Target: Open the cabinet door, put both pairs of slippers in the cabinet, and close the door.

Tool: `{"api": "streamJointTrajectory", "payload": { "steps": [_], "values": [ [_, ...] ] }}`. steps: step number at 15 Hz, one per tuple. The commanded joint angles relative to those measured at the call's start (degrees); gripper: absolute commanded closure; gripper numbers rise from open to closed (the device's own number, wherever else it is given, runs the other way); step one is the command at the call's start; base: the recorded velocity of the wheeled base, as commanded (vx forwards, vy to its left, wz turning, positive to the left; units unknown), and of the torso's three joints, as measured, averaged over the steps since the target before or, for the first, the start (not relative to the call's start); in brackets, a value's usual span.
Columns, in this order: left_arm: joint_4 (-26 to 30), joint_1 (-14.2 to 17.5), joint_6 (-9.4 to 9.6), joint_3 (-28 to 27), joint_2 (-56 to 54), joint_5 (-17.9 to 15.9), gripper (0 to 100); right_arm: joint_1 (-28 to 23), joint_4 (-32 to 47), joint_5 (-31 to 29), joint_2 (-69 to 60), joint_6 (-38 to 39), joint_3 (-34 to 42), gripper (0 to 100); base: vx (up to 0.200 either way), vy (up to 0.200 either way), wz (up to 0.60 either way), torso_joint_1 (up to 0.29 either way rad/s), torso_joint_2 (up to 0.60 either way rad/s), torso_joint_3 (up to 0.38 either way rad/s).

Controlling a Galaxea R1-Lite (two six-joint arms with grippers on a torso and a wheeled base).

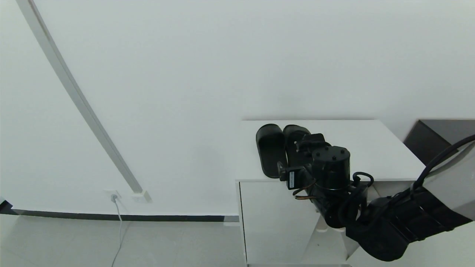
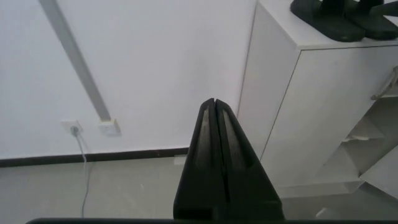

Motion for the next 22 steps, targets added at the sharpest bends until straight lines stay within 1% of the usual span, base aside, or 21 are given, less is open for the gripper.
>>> {"api": "streamJointTrajectory", "payload": {
  "steps": [1, 2, 12, 22],
  "values": [
    [0.02, 0.08, -0.01, 0.01, 0.07, 0.00, 100, -0.55, -0.12, 0.00, 1.88, 0.30, -0.59, 0, 0.200, 0.000, 0.00, 0.002, 0.00, 0.002],
    [0.02, 0.08, -0.01, 0.01, 0.07, 0.00, 100, -0.55, -0.12, 0.00, 2.40, 1.09, -0.94, 0, 0.200, 0.000, 0.00, 0.002, 0.01, 0.002],
    [0.02, 0.08, -0.01, 0.01, 0.07, 0.00, 100, -0.37, -0.38, 0.00, 7.59, 2.23, -6.30, 0, 0.000, 0.000, 0.00, 0.000, 0.00, 0.000],
    [0.02, 0.08, -0.01, 0.01, 0.07, 0.00, 100, -4.15, -1.00, 0.09, 13.13, 1.97, -14.48, 0, 0.000, 0.000, 0.00, 0.000, 0.00, 0.000]
  ]
}}
